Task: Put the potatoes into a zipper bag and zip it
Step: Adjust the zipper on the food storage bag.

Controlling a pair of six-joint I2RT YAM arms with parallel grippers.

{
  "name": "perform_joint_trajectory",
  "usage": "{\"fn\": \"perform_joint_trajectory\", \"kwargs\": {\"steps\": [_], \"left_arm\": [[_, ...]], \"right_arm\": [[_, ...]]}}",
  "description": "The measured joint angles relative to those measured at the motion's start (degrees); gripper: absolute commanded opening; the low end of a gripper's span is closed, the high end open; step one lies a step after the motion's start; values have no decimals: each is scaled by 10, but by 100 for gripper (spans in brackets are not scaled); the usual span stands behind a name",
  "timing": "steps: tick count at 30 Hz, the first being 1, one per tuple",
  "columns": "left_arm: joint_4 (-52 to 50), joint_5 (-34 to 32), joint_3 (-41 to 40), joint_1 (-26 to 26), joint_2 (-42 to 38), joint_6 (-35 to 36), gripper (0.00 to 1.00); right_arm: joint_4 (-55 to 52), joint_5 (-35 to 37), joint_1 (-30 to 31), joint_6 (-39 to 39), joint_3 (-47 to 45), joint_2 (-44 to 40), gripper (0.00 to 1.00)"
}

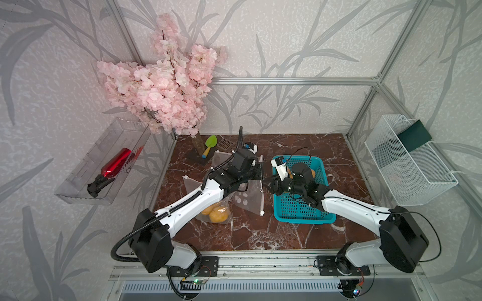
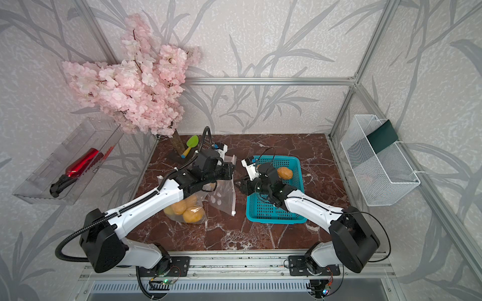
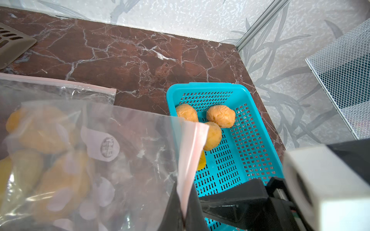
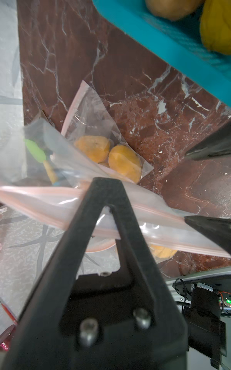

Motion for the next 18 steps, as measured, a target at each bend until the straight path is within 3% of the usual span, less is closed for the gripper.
{"fn": "perform_joint_trajectory", "kwargs": {"steps": [18], "left_arm": [[9, -3, -15, 4, -17, 0, 0]], "right_arm": [[28, -39, 0, 28, 4, 14, 47]]}}
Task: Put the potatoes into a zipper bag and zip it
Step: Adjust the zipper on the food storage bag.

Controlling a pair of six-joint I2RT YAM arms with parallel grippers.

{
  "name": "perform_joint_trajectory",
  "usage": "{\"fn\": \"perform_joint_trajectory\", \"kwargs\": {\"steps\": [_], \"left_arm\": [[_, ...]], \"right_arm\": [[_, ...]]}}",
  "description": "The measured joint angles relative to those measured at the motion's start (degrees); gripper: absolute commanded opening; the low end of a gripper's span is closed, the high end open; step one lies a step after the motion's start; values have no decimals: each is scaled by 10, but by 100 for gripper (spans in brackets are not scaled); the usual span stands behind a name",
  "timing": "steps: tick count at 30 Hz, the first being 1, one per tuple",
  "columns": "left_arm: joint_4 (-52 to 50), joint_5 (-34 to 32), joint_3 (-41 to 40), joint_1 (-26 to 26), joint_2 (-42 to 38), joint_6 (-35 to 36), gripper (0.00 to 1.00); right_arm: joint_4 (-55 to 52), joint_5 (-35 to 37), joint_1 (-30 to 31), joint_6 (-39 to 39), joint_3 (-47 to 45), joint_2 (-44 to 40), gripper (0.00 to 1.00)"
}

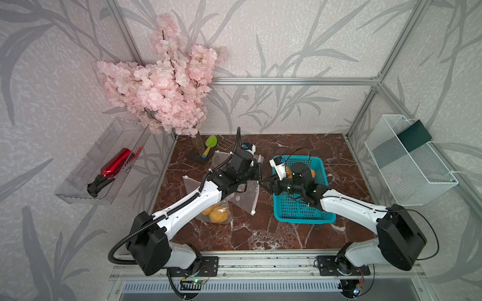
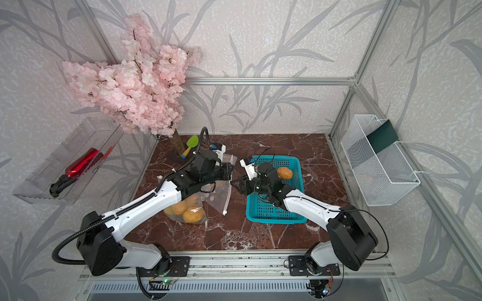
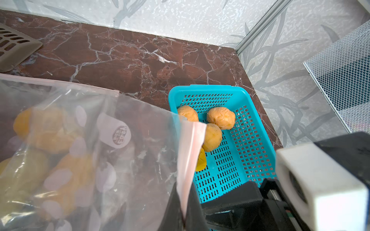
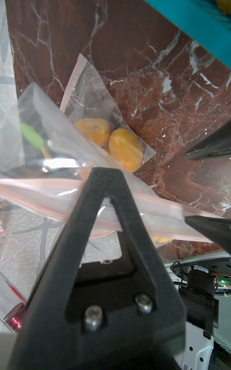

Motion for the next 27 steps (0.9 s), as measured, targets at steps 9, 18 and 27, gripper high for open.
{"fn": "perform_joint_trajectory", "kwargs": {"steps": [9, 18, 27], "left_arm": [[13, 0, -5, 3, 0, 0, 0], [31, 5, -14, 7, -5, 0, 0], [37, 22, -17, 7, -10, 0, 0]], "right_arm": [[41, -40, 0, 25, 4, 22, 48], [80, -55, 0, 48, 4, 31, 44], [99, -63, 0, 61, 4, 45, 2]]}}
